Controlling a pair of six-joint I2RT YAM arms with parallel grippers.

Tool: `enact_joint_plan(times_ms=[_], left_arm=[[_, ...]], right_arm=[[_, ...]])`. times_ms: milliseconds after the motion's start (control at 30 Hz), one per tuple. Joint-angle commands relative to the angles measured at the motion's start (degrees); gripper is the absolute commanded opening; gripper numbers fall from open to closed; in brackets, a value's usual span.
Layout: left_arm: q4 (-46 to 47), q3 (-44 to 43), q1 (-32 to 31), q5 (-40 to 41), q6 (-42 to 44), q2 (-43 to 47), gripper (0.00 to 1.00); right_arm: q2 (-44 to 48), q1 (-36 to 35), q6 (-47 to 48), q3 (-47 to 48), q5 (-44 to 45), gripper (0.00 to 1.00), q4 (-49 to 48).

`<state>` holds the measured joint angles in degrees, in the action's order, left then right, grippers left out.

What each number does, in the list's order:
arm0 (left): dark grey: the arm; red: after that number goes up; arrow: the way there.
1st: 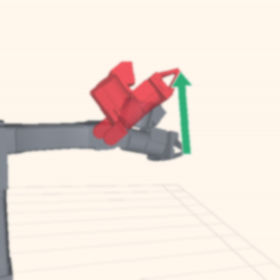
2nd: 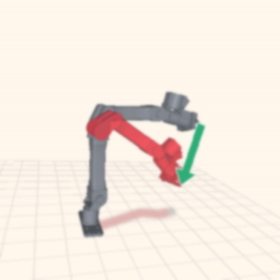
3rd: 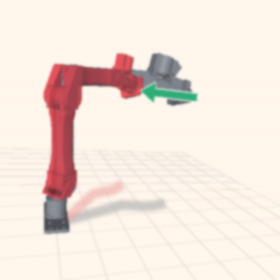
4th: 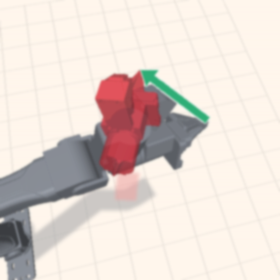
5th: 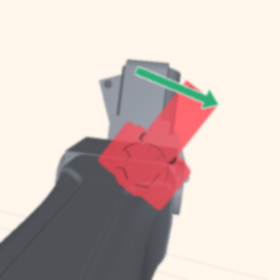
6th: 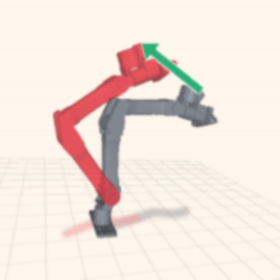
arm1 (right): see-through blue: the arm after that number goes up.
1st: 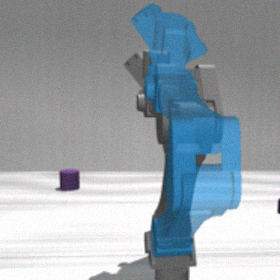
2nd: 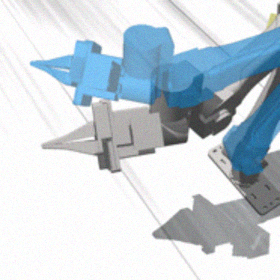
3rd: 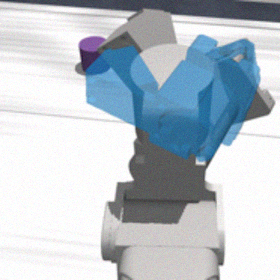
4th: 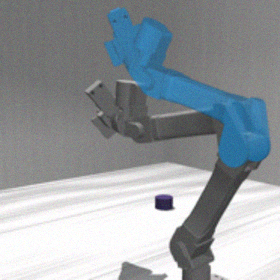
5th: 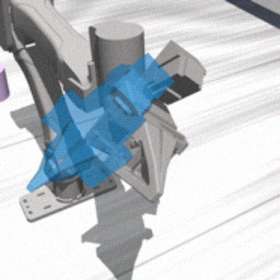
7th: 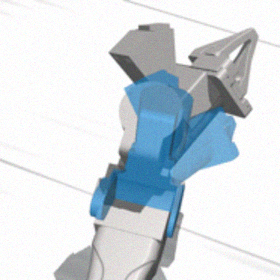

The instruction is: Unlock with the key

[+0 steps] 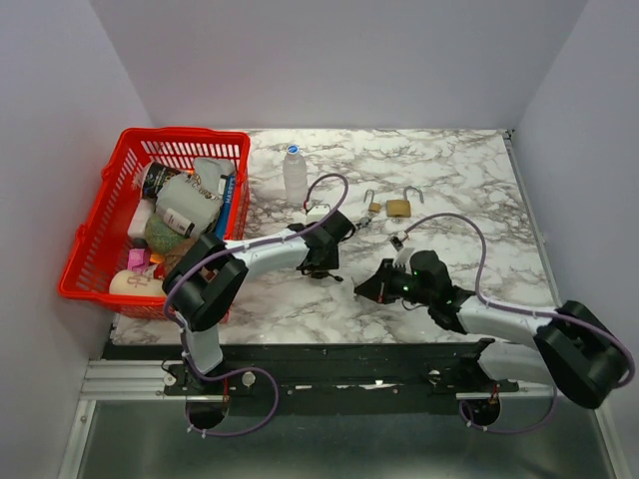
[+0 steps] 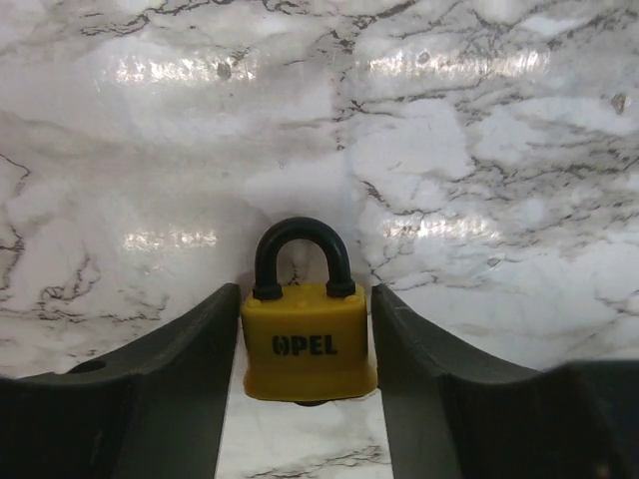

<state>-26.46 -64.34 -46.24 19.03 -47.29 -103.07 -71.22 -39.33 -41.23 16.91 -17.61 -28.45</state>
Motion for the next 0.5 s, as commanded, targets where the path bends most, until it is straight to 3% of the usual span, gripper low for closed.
enact_joint_plan(times_ms=[0, 67, 100, 333, 467], left_arm=[[-1.75, -4.12, -0.43, 2.33, 1.23, -0.3, 0.79], [-2.28, -5.88, -0.52, 2.94, 2.28, -0.03, 0.87], [-2.37, -6.58, -0.78, 3.21, 3.77, 0.49, 0.99], [-3.08, -14.93, -1.75, 2.95, 11.42, 6.64, 0.99], [2.96, -14.69, -1.75, -1.0, 14.76, 13.75, 0.99]], right_arm=[[9.76, 0.13, 3.0, -1.0, 2.4, 0.01, 10.68], [15.48, 0.13, 4.4, -0.74, 1.35, 0.01, 13.22], [17.15, 0.22, 5.02, -0.47, 1.0, 0.01, 14.29], [30.08, 1.36, 8.27, 2.87, -1.99, 0.01, 21.06], [34.65, 2.15, 8.36, 4.1, -3.57, 0.01, 22.03]])
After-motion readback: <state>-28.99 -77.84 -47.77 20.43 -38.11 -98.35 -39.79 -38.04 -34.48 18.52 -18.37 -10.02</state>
